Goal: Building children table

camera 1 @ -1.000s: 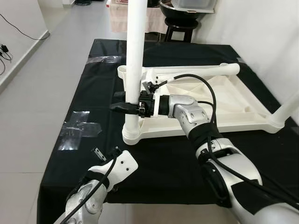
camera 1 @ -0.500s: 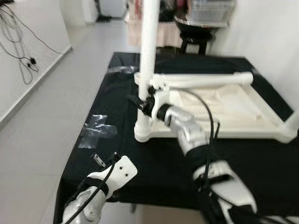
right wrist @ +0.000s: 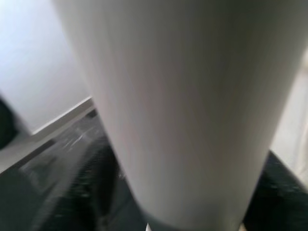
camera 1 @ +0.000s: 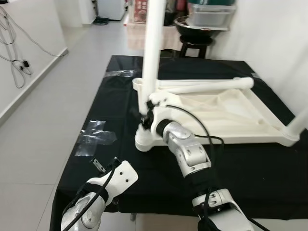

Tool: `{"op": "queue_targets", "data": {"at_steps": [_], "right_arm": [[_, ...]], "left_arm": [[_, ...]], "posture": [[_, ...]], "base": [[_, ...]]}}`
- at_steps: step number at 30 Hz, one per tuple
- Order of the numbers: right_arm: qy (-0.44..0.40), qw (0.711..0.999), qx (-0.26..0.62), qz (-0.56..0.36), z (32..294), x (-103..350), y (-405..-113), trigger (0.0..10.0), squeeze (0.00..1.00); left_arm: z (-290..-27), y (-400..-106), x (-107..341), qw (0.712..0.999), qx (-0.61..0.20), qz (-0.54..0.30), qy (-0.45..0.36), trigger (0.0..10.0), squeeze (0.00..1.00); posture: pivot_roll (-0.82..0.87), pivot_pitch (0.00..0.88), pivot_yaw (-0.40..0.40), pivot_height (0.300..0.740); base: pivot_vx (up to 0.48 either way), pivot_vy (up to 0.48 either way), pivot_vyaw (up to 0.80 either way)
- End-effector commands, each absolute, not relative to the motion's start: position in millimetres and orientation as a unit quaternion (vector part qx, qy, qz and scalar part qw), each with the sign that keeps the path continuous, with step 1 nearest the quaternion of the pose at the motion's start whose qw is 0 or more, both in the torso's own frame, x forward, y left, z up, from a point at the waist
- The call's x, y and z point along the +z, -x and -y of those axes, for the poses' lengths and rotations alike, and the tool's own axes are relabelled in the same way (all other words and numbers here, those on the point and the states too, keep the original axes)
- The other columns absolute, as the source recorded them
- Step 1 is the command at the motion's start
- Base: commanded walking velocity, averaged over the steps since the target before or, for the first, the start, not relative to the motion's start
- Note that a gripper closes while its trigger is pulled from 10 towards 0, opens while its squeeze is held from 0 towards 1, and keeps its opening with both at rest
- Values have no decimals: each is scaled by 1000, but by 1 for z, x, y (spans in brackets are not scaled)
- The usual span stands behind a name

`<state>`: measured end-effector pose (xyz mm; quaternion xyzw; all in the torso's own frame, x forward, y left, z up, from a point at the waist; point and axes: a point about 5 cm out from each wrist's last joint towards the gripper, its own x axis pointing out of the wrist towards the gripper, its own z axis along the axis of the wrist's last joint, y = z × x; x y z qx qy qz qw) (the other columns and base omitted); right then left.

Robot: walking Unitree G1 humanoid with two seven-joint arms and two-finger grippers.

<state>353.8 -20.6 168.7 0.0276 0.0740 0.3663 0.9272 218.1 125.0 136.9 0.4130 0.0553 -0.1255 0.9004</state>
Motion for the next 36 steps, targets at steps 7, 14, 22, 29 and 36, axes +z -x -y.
{"op": "queue_targets", "data": {"at_steps": [7, 14, 22, 29, 36], "right_arm": [[-3, 799, 601, -1, 8, 202, -352, 10000, 0], [44, 734, 678, -20, 17, 204, -349, 10000, 0], [71, 713, 694, -68, 14, 192, -353, 10000, 0], [124, 754, 637, -102, 19, 176, -362, 10000, 0], [101, 750, 644, -106, 35, 170, -361, 0, 0]], "left_arm": [[-127, -218, 135, 899, -130, -58, -414, 10000, 0], [-126, -217, 135, 899, -131, -58, -413, 10000, 0], [-125, -216, 136, 900, -131, -58, -412, 10000, 0], [-125, -216, 136, 900, -130, -57, -411, 10000, 0], [-125, -216, 136, 900, -130, -57, -411, 10000, 0]], "posture": [[151, 107, -71, 740], [165, 108, -80, 740], [171, 111, -77, 740], [174, 116, -77, 740], [167, 109, -73, 740]], "base": [[0, 0, 0], [0, 0, 0], [0, 0, 0], [0, 0, 0], [0, 0, 0]]}}
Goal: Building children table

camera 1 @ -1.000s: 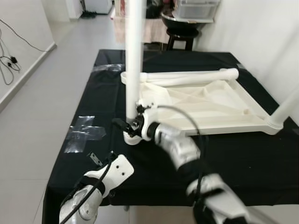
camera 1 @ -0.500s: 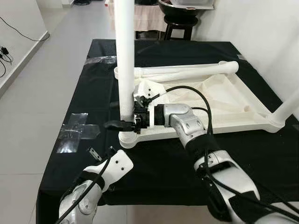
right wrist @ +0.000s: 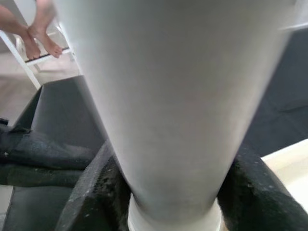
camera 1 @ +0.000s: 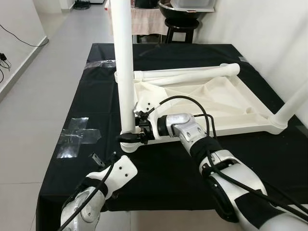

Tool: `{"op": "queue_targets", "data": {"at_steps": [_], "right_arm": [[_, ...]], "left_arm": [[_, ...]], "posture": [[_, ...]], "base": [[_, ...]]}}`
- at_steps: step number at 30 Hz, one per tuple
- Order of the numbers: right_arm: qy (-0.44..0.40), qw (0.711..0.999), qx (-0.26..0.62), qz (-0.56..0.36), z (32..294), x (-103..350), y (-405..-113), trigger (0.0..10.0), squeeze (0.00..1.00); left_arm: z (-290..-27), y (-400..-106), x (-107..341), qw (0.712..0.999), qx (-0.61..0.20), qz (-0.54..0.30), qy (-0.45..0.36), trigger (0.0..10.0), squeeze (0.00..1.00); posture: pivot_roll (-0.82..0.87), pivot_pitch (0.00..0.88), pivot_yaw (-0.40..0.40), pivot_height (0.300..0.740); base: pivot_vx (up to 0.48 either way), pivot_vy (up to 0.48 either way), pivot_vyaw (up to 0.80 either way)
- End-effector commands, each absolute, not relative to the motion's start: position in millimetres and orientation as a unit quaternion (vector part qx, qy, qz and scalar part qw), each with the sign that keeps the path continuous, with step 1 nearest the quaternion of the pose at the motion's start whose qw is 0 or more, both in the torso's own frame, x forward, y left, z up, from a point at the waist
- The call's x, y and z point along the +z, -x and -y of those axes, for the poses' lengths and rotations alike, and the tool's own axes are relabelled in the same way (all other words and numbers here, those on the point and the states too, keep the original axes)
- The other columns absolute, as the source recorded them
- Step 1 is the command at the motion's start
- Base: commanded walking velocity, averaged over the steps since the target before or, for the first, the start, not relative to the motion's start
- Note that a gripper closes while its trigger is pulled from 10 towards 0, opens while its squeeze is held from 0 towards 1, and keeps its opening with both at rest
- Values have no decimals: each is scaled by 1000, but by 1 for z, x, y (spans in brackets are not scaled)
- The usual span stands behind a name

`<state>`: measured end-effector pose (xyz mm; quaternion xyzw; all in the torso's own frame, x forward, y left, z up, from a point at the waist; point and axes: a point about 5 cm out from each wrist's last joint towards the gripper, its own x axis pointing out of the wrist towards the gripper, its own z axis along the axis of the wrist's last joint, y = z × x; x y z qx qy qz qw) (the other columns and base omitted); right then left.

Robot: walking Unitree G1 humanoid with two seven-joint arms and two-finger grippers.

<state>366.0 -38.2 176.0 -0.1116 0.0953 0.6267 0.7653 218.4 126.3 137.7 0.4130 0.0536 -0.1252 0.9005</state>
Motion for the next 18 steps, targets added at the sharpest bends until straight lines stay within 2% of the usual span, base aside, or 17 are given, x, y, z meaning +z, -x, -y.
{"op": "queue_targets", "data": {"at_steps": [1, 6, 7, 8, 9, 10, 11, 13, 15, 18], "right_arm": [[101, 755, 640, -101, 40, 171, -363, 0, 0], [105, 760, 634, -96, 43, 172, -364, 0, 0], [109, 782, 607, -93, 47, 173, -368, 0, 0], [109, 782, 607, -93, 47, 173, -368, 0, 0], [104, 820, 555, -97, 50, 174, -375, 0, 0], [104, 820, 555, -97, 50, 174, -375, 0, 0], [52, 923, 372, -87, 48, 165, -375, 0, 0], [52, 923, 372, -87, 48, 165, -375, 0, 0], [23, 949, 304, -82, 38, 156, -346, 0, 0], [18, 951, 298, -78, 34, 155, -335, 0, 0]], "left_arm": [[-125, -216, 136, 900, -130, -57, -411, 10000, 0], [-126, -217, 136, 900, -130, -57, -411, 10000, 0], [-126, -216, 136, 900, -130, -58, -412, 10000, 0], [-126, -216, 136, 900, -130, -58, -412, 10000, 0], [-126, -216, 135, 900, -130, -58, -412, 10000, 0], [-126, -216, 135, 900, -130, -58, -412, 10000, 0], [-126, -216, 135, 900, -131, -58, -412, 10000, 0], [-126, -216, 135, 900, -131, -58, -412, 10000, 0], [-126, -216, 134, 899, -131, -58, -413, 10000, 0], [-127, -217, 134, 899, -132, -58, -413, 10000, 0]], "posture": [[166, 111, -72, 740], [165, 109, -73, 740], [164, 108, -75, 740], [164, 108, -75, 740], [161, 106, -81, 740], [161, 106, -81, 740], [164, 102, -96, 740], [164, 102, -96, 740], [155, 96, -90, 740], [155, 95, -91, 740]], "base": [[0, 0, 0], [0, 0, 0], [0, 0, 0], [0, 0, 0], [0, 0, 0], [0, 0, 0], [0, 0, 0], [0, 0, 0], [0, 0, 0], [0, 0, 0]]}}
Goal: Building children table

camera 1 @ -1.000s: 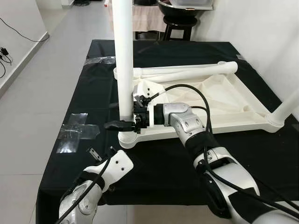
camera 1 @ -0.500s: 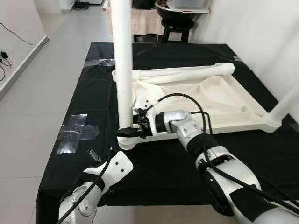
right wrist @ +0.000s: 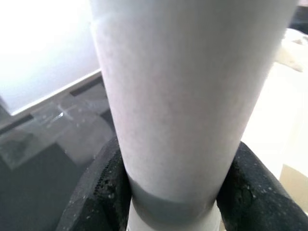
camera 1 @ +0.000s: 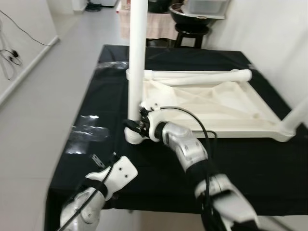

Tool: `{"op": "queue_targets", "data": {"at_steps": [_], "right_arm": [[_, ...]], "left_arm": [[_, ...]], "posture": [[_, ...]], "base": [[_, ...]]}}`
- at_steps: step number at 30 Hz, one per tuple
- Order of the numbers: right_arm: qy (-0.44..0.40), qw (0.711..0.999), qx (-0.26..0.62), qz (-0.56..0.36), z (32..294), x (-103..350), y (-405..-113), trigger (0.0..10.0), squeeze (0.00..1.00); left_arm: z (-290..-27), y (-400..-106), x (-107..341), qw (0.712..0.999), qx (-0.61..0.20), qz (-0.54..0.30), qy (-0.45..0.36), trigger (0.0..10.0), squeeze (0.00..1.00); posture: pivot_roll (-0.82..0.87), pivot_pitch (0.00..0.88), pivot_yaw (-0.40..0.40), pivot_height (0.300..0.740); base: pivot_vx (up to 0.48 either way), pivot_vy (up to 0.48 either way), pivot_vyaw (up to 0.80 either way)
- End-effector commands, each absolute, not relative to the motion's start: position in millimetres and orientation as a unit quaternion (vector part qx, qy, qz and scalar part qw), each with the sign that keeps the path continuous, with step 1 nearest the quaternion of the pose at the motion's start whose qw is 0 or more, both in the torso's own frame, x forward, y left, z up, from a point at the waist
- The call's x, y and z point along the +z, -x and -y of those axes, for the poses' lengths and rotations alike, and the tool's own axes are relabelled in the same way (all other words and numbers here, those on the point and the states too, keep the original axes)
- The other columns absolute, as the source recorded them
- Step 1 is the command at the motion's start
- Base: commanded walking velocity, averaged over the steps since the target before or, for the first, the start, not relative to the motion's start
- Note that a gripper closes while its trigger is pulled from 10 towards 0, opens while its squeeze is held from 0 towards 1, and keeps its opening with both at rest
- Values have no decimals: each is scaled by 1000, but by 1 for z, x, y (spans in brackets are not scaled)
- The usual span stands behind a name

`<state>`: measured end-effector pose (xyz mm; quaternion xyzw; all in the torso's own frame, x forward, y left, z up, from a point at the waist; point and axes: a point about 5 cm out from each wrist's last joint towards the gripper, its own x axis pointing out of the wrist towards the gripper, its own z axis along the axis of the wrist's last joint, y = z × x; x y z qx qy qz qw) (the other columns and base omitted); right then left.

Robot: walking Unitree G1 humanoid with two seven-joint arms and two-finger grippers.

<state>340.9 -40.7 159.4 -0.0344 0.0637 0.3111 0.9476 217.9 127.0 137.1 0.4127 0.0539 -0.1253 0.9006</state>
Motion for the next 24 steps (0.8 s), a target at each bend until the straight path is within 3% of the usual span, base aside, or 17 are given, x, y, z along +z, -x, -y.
{"op": "queue_targets", "data": {"at_steps": [1, 9, 10, 14, 15, 16, 19, 20, 21, 22, 24], "right_arm": [[17, 953, 292, -76, 31, 154, -331, 0, 0], [36, 960, 270, -67, 28, 159, -340, 0, 0], [26, 957, 283, -65, 25, 163, -342, 10000, 0], [35, 941, 330, -64, 20, 170, -342, 10000, 0], [23, 926, 373, -55, 17, 176, -344, 10000, 992], [16, 900, 433, -44, 16, 184, -345, 10000, 1000], [16, 900, 433, -44, 16, 184, -345, 10000, 1000], [44, 830, 556, 4, 21, 203, -348, 10000, 659], [44, 830, 556, 4, 21, 203, -348, 10000, 659], [58, 798, 600, 8, 26, 208, -350, 10000, 0], [58, 798, 600, 8, 26, 208, -350, 10000, 0]], "left_arm": [[-127, -217, 134, 899, -132, -58, -413, 10000, 0], [-125, -218, 133, 899, -133, -59, -414, 10000, 0], [-125, -218, 133, 899, -132, -59, -414, 10000, 0], [-124, -219, 133, 899, -132, -58, -414, 10000, 0], [-124, -219, 133, 899, -132, -58, -413, 10000, 0], [-124, -219, 133, 899, -132, -58, -413, 10000, 0], [-124, -219, 133, 899, -132, -58, -413, 10000, 0], [-124, -220, 133, 899, -132, -58, -413, 10000, 0], [-124, -220, 133, 899, -132, -58, -413, 10000, 0], [-124, -220, 133, 899, -132, -58, -413, 10000, 0], [-124, -220, 133, 899, -132, -58, -413, 10000, 0]], "posture": [[154, 91, -92, 740], [165, 82, -100, 740], [166, 83, -99, 740], [161, 84, -94, 740], [163, 87, -91, 740], [163, 85, -88, 740], [163, 85, -88, 740], [161, 86, -83, 740], [161, 86, -83, 740], [162, 88, -81, 740], [162, 88, -81, 740]], "base": [[0, 0, 0], [0, 0, 0], [0, 0, 0], [0, 0, 0], [0, 0, 0], [0, 0, 0], [0, 0, 0], [0, 0, 0], [0, 0, 0], [0, 0, 0], [0, 0, 0]]}}
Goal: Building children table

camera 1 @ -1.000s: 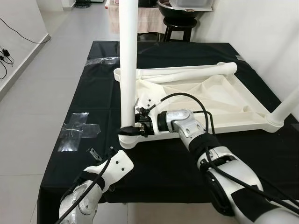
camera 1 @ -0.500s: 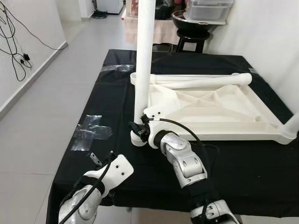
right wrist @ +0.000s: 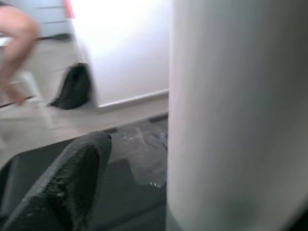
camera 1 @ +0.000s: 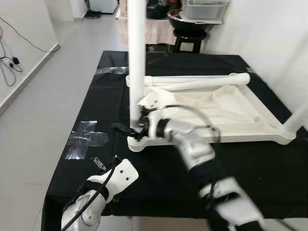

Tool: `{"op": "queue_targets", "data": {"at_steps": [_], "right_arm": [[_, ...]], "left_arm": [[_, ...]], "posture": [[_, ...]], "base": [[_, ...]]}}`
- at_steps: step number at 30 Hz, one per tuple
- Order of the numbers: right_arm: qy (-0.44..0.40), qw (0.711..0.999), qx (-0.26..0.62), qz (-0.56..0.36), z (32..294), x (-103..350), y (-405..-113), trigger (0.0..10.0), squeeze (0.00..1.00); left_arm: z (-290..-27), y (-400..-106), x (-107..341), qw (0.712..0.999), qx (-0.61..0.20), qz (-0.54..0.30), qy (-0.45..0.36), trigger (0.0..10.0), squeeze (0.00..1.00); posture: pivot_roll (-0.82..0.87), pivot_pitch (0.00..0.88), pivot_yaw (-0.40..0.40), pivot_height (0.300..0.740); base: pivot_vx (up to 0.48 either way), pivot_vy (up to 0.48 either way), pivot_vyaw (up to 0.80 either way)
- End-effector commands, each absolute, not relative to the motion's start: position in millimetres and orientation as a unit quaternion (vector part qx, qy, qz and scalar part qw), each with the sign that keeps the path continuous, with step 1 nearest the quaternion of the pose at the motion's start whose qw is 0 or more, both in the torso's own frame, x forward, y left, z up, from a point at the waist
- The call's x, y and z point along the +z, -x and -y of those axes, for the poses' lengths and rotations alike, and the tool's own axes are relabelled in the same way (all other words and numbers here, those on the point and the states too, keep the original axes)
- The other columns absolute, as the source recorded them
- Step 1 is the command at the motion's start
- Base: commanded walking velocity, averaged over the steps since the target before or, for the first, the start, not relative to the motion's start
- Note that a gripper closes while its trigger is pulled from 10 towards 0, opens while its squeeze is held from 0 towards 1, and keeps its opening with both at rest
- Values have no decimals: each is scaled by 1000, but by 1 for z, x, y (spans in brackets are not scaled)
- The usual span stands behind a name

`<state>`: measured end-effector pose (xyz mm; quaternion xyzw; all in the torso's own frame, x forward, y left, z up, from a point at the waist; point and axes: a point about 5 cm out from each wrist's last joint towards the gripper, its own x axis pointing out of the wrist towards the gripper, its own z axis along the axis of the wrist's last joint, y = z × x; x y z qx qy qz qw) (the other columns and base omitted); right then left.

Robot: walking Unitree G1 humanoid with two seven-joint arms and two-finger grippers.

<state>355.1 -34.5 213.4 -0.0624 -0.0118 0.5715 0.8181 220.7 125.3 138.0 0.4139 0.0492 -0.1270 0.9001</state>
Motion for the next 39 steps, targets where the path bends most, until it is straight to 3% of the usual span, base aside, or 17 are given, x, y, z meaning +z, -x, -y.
{"op": "queue_targets", "data": {"at_steps": [1, 2, 4, 6, 11, 12, 15, 16, 17, 18, 29, 30, 31, 32, 34, 35, 39], "right_arm": [[64, 780, 622, 8, 30, 211, -351, 10000, 0], [64, 780, 622, 8, 30, 211, -351, 10000, 0], [88, 736, 672, -12, 30, 213, -354, 10000, 0], [87, 729, 679, -20, 28, 214, -357, 10000, 0], [87, 744, 661, -42, 22, 209, -362, 10000, 0], [88, 747, 657, -47, 21, 207, -363, 8627, 0], [93, 755, 647, -53, 21, 204, -365, 8627, 0], [95, 761, 640, -58, 22, 199, -366, 4549, 0], [95, 761, 640, -58, 22, 199, -366, 4549, 0], [132, 767, 624, -69, 24, 191, -367, 0, 0], [107, 825, 544, -104, 37, 179, -372, 0, 0], [85, 864, 485, -103, 39, 176, -374, 0, 0], [85, 864, 485, -103, 39, 176, -374, 0, 0], [52, 912, 395, -95, 42, 173, -374, 0, 0], [52, 912, 395, -95, 42, 173, -374, 0, 0], [24, 943, 322, -86, 42, 167, -363, 0, 0], [-4, 967, 244, -72, 36, 157, -336, 0, 0]], "left_arm": [[-124, -221, 133, 899, -132, -58, -413, 10000, 0], [-124, -221, 133, 899, -132, -58, -413, 10000, 0], [-125, -219, 134, 899, -131, -57, -413, 10000, 0], [-125, -218, 134, 899, -131, -57, -413, 10000, 0], [-126, -217, 135, 899, -130, -57, -413, 10000, 0], [-126, -216, 135, 900, -130, -57, -413, 10000, 0], [-126, -216, 135, 899, -130, -57, -413, 10000, 0], [-126, -216, 135, 899, -130, -57, -413, 10000, 0], [-126, -216, 135, 899, -130, -57, -413, 10000, 0], [-125, -216, 136, 899, -130, -57, -413, 10000, 0], [-125, -216, 135, 899, -131, -56, -414, 10000, 0], [-126, -216, 135, 899, -131, -57, -414, 10000, 0], [-126, -216, 135, 899, -131, -57, -414, 10000, 0], [-127, -217, 135, 899, -132, -57, -414, 10000, 0], [-127, -217, 135, 899, -132, -57, -414, 10000, 0], [-127, -217, 135, 899, -132, -57, -415, 10000, 0], [-127, -220, 136, 898, -133, -55, -416, 10000, 0]], "posture": [[162, 88, -81, 740], [162, 88, -81, 740], [170, 96, -78, 740], [171, 97, -78, 740], [181, 105, -77, 740], [182, 107, -76, 740], [182, 107, -78, 740], [182, 108, -78, 740], [182, 108, -78, 740], [183, 111, -79, 740], [177, 108, -89, 740], [169, 104, -85, 740], [169, 104, -85, 740], [164, 110, -85, 740], [164, 110, -85, 740], [165, 109, -87, 740], [151, 100, -82, 740]], "base": [[0, 0, 0], [0, 0, 0], [0, 0, 0], [0, 0, 0], [0, 0, 0], [0, 0, 0], [0, 0, 0], [0, 0, 0], [0, 0, 0], [0, 0, 0], [0, 0, 0], [0, 0, 0], [0, 0, 0], [0, 0, 0], [0, 0, 0], [0, 0, 0], [0, 0, 0]]}}
